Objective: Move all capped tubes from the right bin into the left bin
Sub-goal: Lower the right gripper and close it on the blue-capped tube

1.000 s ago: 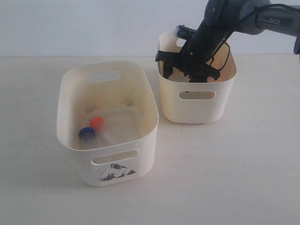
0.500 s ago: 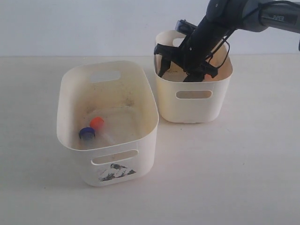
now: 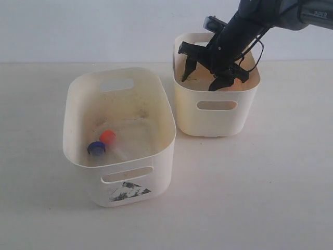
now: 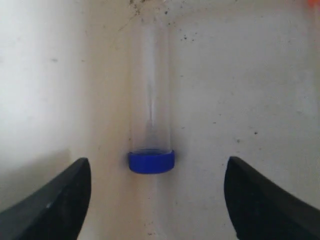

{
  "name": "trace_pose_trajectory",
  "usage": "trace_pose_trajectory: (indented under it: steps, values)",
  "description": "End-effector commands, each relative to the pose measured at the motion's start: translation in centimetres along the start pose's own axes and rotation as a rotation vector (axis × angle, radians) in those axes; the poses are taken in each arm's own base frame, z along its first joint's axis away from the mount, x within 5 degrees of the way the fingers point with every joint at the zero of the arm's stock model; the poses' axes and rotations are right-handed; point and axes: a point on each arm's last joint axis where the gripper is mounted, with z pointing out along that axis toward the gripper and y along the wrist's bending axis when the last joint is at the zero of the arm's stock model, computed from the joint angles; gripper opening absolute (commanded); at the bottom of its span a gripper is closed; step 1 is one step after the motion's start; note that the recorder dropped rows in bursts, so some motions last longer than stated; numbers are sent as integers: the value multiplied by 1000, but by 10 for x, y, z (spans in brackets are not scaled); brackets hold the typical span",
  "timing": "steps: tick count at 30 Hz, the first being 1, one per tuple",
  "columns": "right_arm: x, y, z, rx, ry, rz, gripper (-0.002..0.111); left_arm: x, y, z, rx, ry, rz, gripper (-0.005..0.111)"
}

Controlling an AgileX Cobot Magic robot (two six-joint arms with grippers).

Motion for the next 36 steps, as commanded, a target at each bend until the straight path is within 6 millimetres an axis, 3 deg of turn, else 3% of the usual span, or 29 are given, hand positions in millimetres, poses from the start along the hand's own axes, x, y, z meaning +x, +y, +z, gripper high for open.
trace_pose_trajectory:
  steps: [1, 10, 19, 28, 36]
  values:
    - [1, -6, 5, 6, 30, 12, 70, -2, 0, 0, 2, -15, -23, 4]
    - [6, -10, 27, -49, 87, 36, 70, -2, 0, 0, 2, -15, -23, 4]
    - [6, -12, 32, -41, 85, 18, 70, -2, 0, 0, 2, -15, -23, 4]
    - [13, -25, 58, -18, 142, 40, 70, -2, 0, 0, 2, -15, -23, 4]
    - [18, -17, 62, -27, 148, -23, 70, -2, 0, 0, 2, -15, -23, 4]
